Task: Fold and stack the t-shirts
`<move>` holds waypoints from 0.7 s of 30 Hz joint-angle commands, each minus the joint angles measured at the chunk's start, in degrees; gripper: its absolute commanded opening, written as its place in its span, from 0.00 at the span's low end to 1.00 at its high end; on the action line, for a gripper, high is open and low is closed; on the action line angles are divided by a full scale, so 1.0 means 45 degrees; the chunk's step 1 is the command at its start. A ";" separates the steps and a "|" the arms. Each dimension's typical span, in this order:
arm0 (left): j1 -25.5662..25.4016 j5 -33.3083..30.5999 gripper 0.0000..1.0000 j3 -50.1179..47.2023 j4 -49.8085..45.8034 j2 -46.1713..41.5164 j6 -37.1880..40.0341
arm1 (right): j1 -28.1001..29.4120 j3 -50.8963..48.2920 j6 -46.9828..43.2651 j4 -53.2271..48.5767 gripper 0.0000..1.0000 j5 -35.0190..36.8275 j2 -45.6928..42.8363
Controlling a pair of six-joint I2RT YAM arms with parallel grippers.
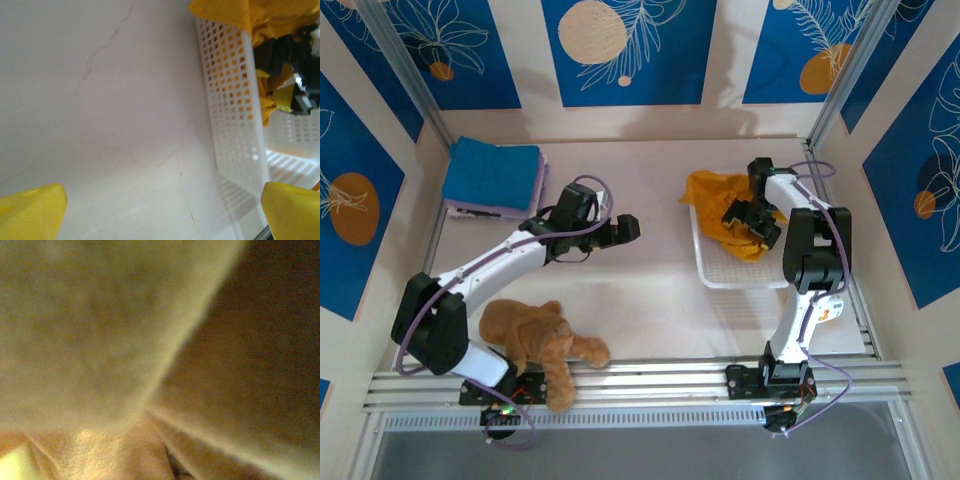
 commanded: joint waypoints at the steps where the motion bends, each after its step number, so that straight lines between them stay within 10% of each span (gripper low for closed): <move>1: 0.0176 0.0288 0.99 0.0473 -0.0497 0.0371 0.0260 | -0.0691 0.1182 -0.0721 0.0006 0.99 -0.0238 0.0882; 21: 0.0159 -0.0097 0.99 0.0651 -0.0925 0.1068 0.0344 | -0.2749 0.9256 -0.4739 -0.2143 0.99 0.0548 0.5948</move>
